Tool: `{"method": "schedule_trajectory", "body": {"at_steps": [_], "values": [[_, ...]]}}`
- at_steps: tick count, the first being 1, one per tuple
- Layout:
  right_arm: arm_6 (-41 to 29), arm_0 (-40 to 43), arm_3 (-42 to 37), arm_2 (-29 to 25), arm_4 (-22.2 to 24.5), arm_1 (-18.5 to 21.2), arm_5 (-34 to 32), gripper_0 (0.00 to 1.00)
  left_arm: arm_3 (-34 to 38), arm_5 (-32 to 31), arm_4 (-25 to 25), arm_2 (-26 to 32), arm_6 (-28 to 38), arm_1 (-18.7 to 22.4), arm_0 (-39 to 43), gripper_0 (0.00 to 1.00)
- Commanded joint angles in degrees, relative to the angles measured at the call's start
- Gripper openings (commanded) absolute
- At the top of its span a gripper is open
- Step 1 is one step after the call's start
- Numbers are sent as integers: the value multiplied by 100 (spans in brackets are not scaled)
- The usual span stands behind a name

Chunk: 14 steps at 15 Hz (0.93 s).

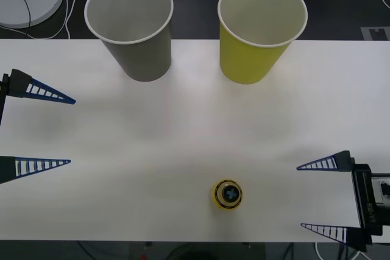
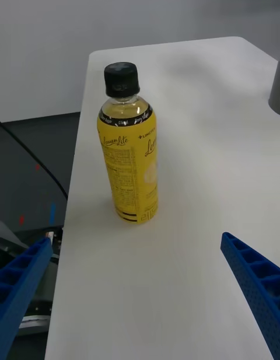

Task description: Put the can into the green bin and the plastic bottle into the gray bin

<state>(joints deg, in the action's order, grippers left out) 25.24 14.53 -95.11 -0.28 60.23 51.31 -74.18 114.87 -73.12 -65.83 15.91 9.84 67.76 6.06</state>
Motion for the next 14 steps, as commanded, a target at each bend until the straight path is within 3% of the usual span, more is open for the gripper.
{"method": "schedule_trajectory", "body": {"at_steps": [1,7,14], "values": [[77,-2,2,46,235,-288,0,100,0,0,0,0,0,0,0,100],[156,-117,2,318,534,-727,70,100,0,0,0,0,0,0,0,100],[156,-310,2,986,525,-789,738,100,0,0,0,0,0,0,0,100]]}}
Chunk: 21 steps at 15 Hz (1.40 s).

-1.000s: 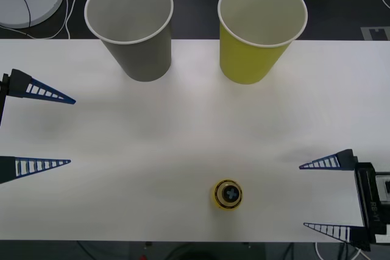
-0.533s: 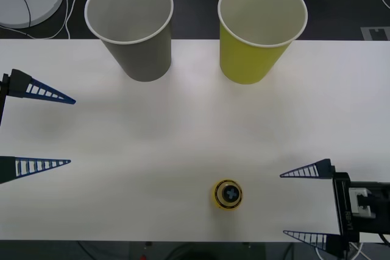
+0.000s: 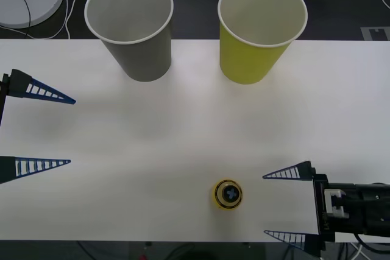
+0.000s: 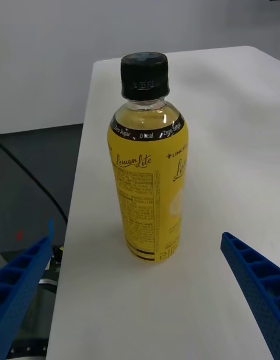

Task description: Put the can into the green bin and the plastic bottle into the gray bin

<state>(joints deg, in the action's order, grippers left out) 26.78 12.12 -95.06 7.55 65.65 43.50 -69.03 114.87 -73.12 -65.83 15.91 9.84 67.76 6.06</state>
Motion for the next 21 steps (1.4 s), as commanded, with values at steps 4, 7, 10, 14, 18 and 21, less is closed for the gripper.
{"method": "schedule_trajectory", "body": {"at_steps": [4,7,10,14,18,21], "values": [[3,-263,-4,643,-17,-61,610,100,0,0,0,0,0,0,0,100],[3,-368,5,836,-9,-96,707,100,0,0,0,0,0,0,0,100],[-24,-438,-4,968,-9,-140,742,100,0,0,0,0,0,0,0,100],[-68,-535,-4,1012,0,-272,742,100,0,0,0,0,0,0,0,100],[-112,-605,-4,1064,0,-360,759,100,0,0,0,0,0,0,0,100],[-129,-641,-4,1100,0,-404,768,100,0,0,0,0,0,0,0,100]]}}
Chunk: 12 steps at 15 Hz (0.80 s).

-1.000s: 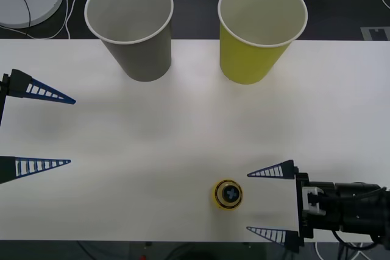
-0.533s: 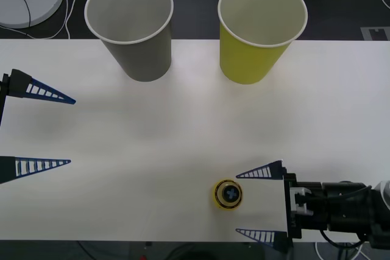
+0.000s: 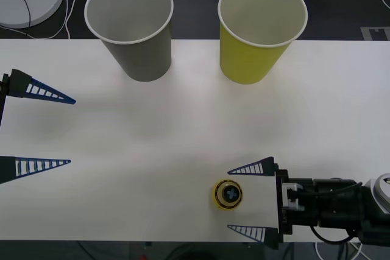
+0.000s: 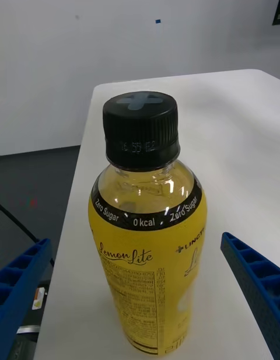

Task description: Put the can into the green bin and the plastic bottle into the gray bin

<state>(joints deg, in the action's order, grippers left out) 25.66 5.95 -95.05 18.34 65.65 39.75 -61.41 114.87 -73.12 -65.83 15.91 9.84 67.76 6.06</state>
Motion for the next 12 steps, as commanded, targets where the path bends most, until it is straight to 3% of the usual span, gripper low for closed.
{"method": "schedule_trajectory", "body": {"at_steps": [1,12], "values": [[-18,-24,-5,38,1,-37,6,100,0,0,0,0,0,0,0,100],[-114,-121,-5,82,247,-336,41,100,0,0,0,0,0,0,0,100]]}}
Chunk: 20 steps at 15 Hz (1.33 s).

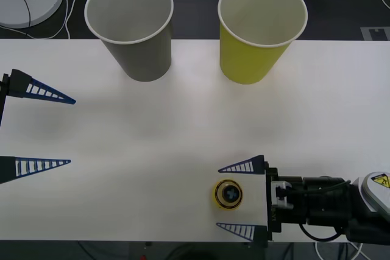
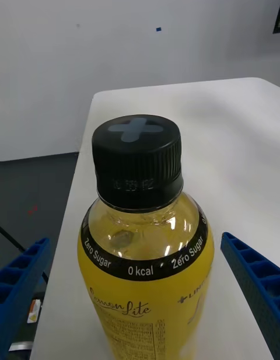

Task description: Put the can into the green bin and the plastic bottle into the gray bin

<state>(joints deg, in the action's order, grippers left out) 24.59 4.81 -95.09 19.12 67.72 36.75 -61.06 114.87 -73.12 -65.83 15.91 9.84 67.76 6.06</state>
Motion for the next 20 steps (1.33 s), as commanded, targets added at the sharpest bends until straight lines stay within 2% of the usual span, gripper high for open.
{"method": "schedule_trajectory", "body": {"at_steps": [1,5,7,8,15,20], "values": [[-16,-15,-1,4,49,-54,-3,100,0,0,0,0,0,0,0,100],[2,-15,-1,-4,49,-54,-3,100,0,0,0,0,0,0,0,100],[-16,-15,-1,4,49,-54,-64,6,0,0,0,0,0,0,0,100],[-24,-15,-1,-4,49,-45,-91,0,0,0,0,0,0,0,0,100],[-112,-15,-36,-31,-13,43,-108,0,0,0,0,0,0,0,0,100],[-332,-7,-335,-57,-285,368,6,0,0,0,0,0,0,0,0,100]]}}
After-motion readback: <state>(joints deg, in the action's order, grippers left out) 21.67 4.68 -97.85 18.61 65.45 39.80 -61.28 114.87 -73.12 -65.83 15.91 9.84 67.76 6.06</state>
